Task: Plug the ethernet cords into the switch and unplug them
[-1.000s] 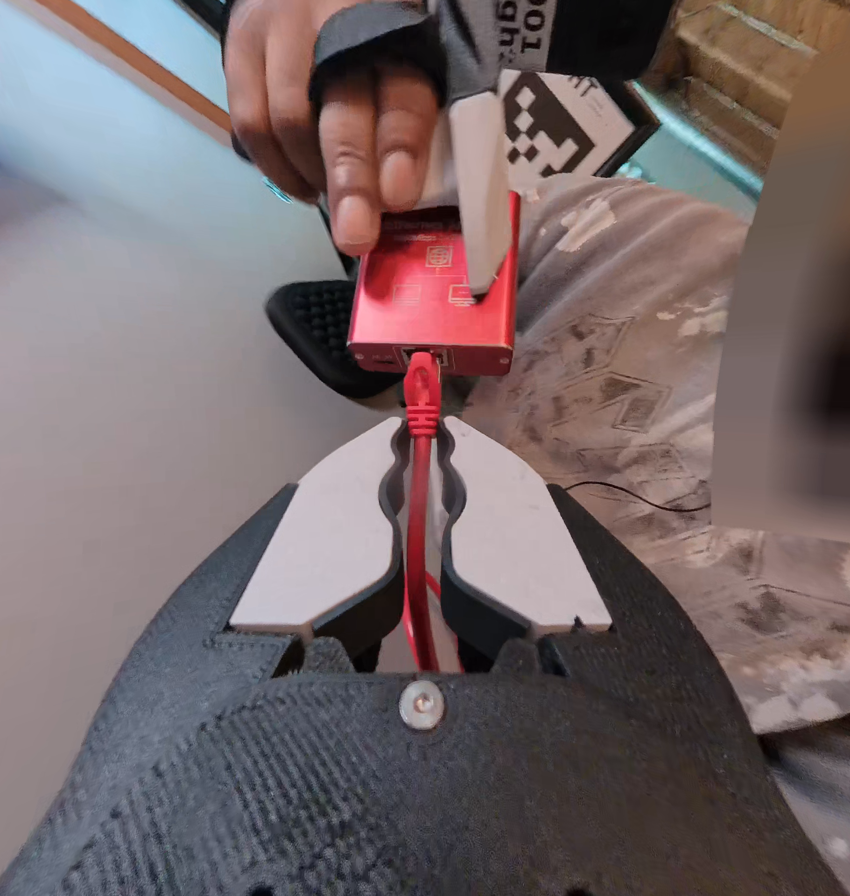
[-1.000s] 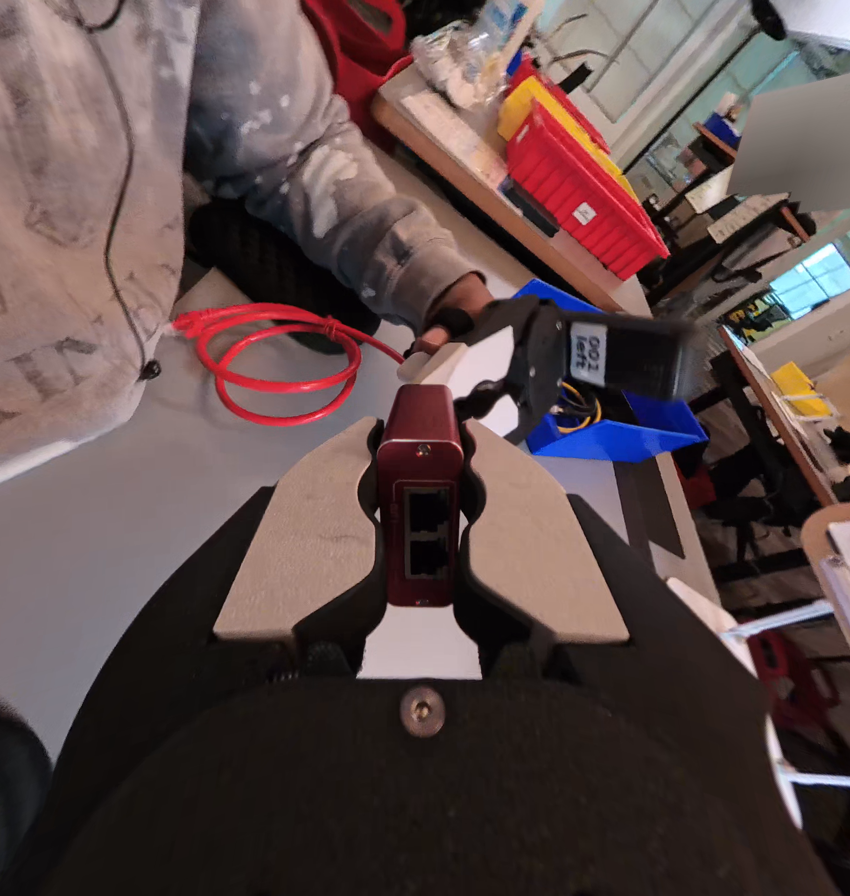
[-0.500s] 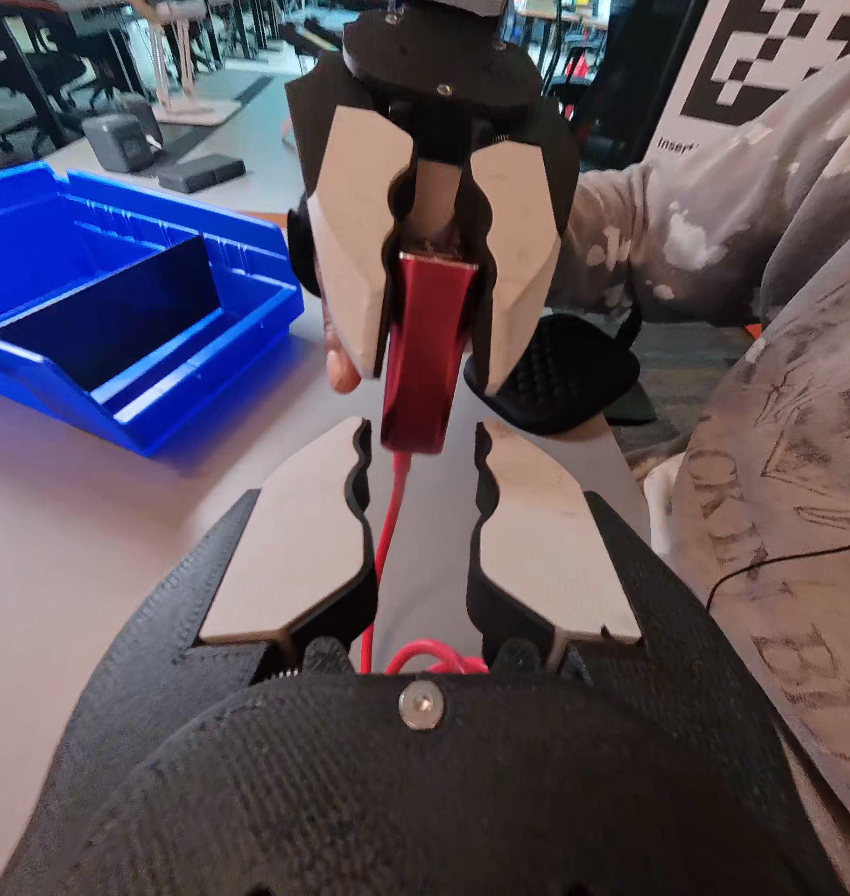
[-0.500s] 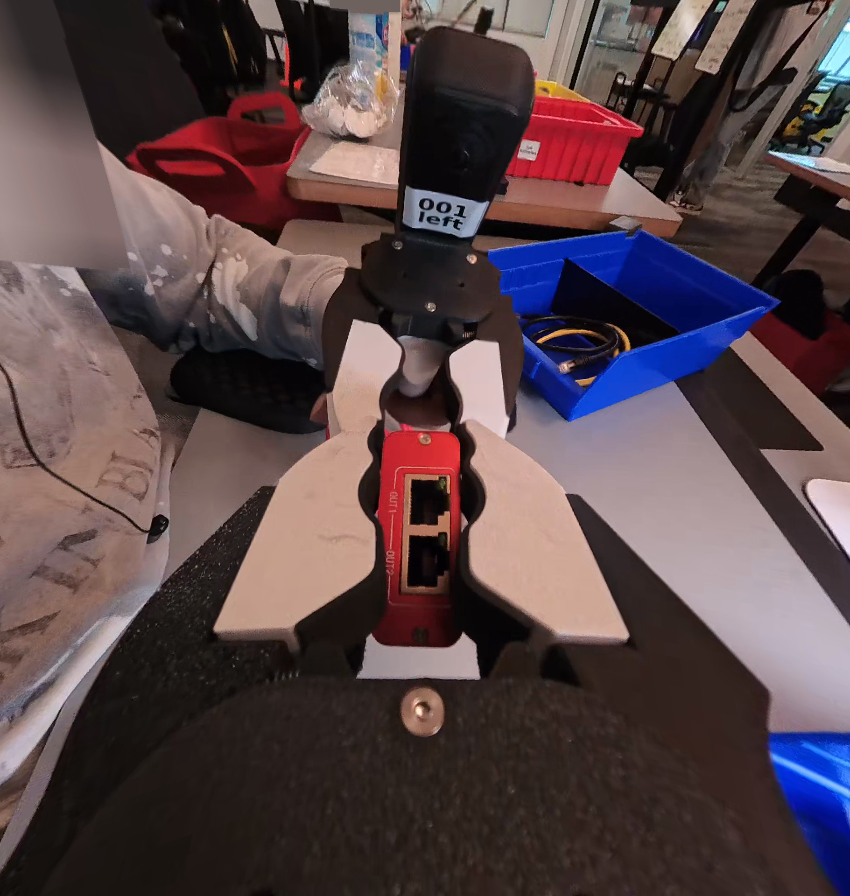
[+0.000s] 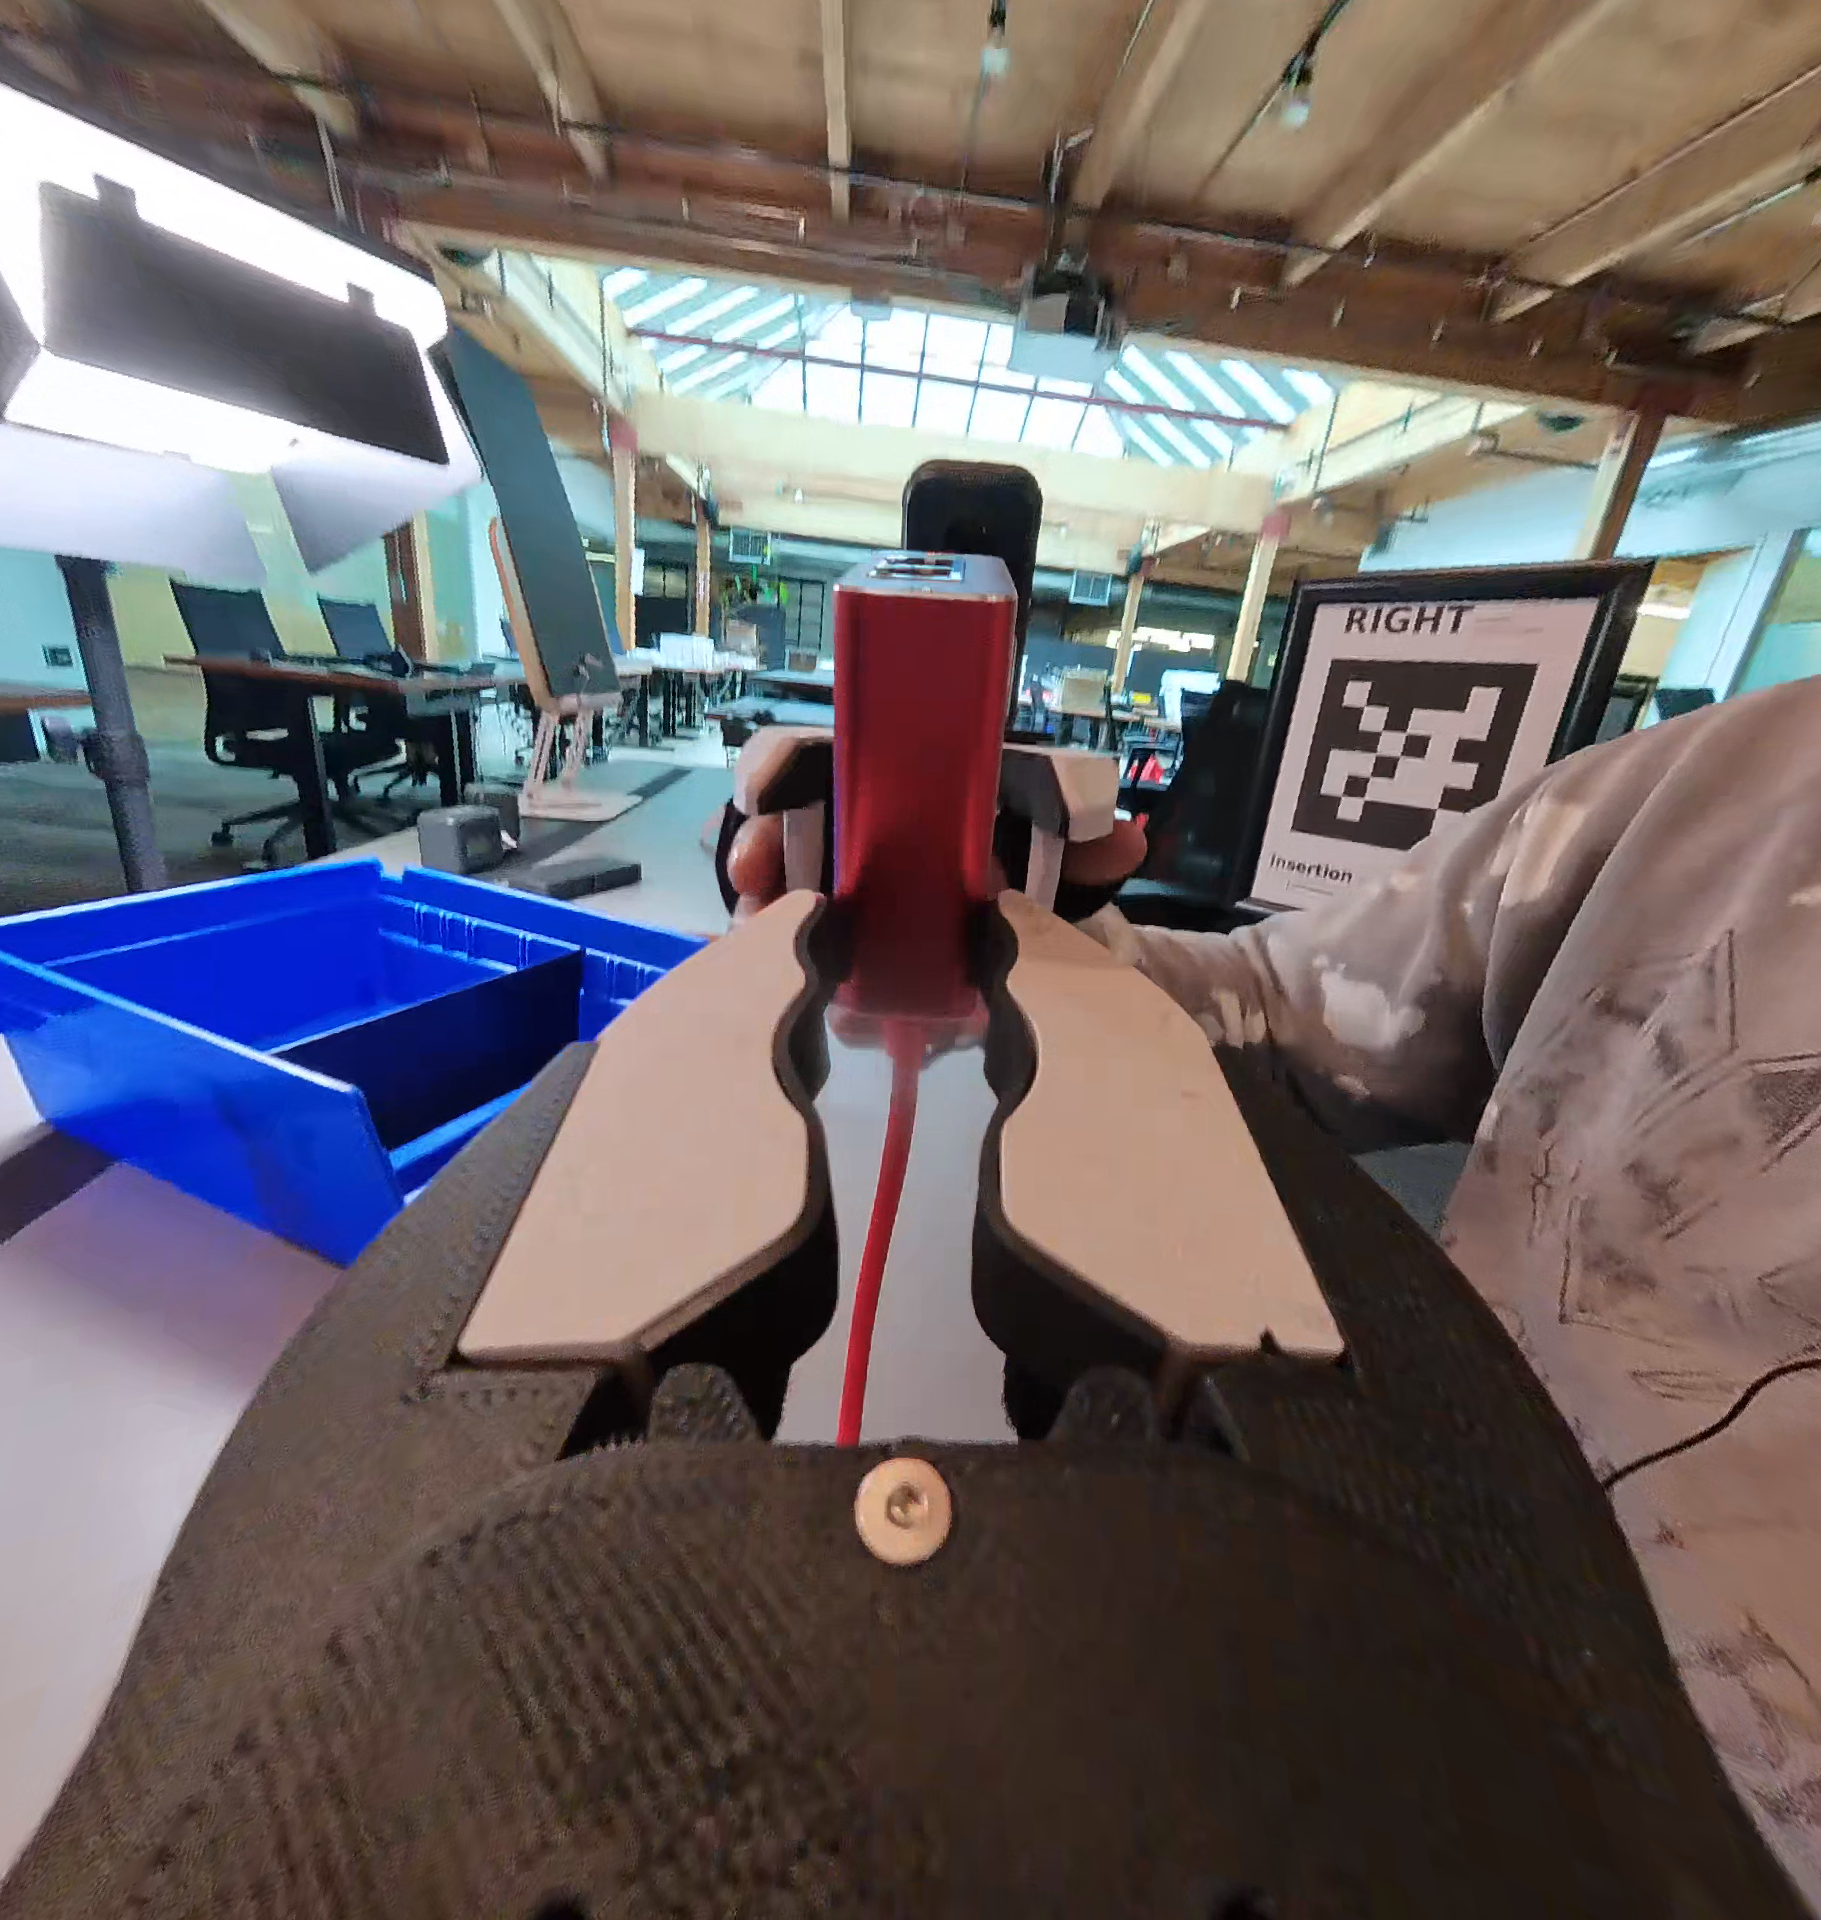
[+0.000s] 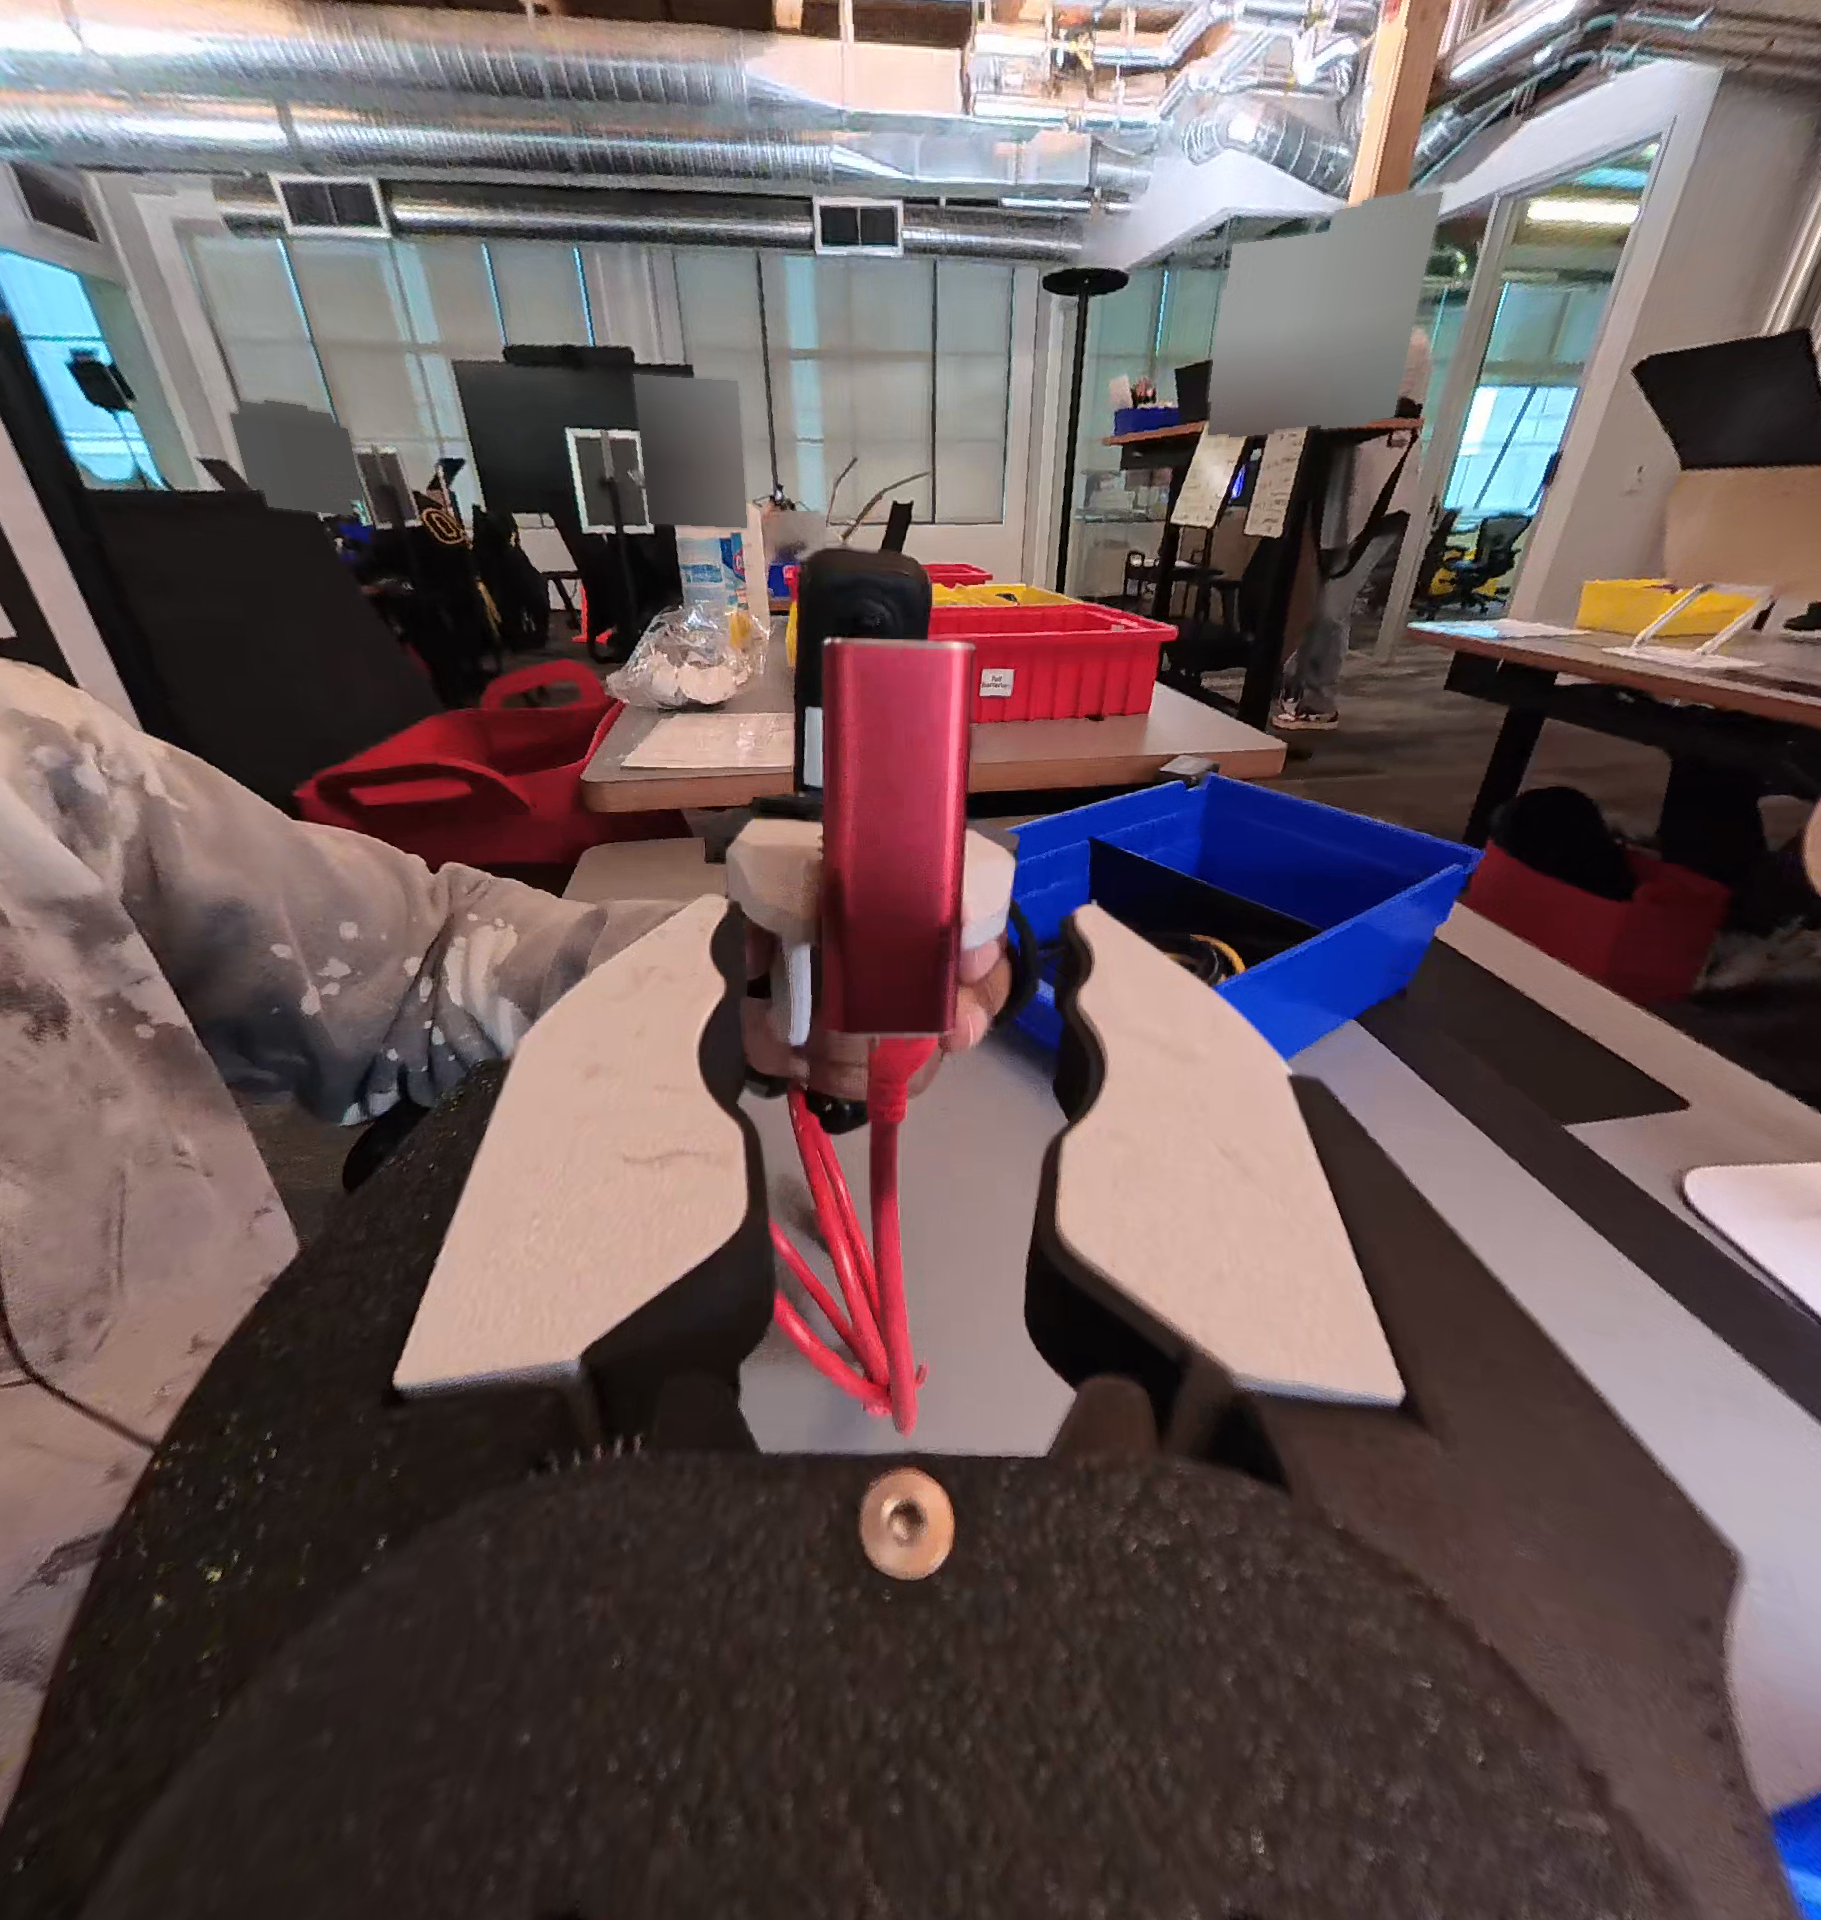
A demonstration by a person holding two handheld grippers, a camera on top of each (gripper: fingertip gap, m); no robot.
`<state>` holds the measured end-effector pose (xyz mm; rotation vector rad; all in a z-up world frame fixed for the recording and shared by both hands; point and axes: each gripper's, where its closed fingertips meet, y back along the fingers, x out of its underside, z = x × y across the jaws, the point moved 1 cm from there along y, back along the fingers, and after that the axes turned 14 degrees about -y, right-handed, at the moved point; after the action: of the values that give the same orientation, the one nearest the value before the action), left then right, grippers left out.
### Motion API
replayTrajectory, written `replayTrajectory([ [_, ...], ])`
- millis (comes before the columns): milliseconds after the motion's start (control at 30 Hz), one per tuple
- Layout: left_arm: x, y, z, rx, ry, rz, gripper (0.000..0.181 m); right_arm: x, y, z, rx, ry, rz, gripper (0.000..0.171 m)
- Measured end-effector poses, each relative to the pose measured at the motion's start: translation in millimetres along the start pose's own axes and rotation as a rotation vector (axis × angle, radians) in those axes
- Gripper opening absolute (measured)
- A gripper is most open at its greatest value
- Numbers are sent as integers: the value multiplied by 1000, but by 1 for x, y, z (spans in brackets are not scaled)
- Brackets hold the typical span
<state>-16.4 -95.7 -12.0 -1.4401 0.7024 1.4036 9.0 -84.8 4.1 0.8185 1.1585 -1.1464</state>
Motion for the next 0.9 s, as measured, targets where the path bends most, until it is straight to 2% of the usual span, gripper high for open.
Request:
replayTrajectory([
  [67,-3,-2,-1,-10,-5,-44,27,-1,-8,8,-19,69,1,37],
  [133,-10,-4,-6,8,16,-110,27,-10,-11,13,-23,127,-6,27],
  [267,-21,-4,-3,-42,-54,-54,28,-21,-11,17,9,197,112,26],
  [333,-31,2,3,-68,-74,-28,39,-25,-7,18,50,251,183,26],
  [400,-38,6,6,-75,-121,54,47,-26,-2,16,92,296,278,26],
  [467,-34,4,6,-81,-241,227,59,-25,4,7,174,376,375,26],
  [533,-29,-3,4,-83,-390,400,63,-22,5,5,209,426,469,26],
  [600,-26,-14,2,-70,-465,515,60,-18,4,4,235,472,538,26],
  [733,-13,-31,2,-6,-551,655,33,-3,13,1,232,525,629,26],
  [833,-6,-44,5,13,-547,653,29,-5,27,-4,226,526,606,26],
  [900,-16,-51,16,-37,-494,580,28,-25,32,-13,277,533,485,29],
])
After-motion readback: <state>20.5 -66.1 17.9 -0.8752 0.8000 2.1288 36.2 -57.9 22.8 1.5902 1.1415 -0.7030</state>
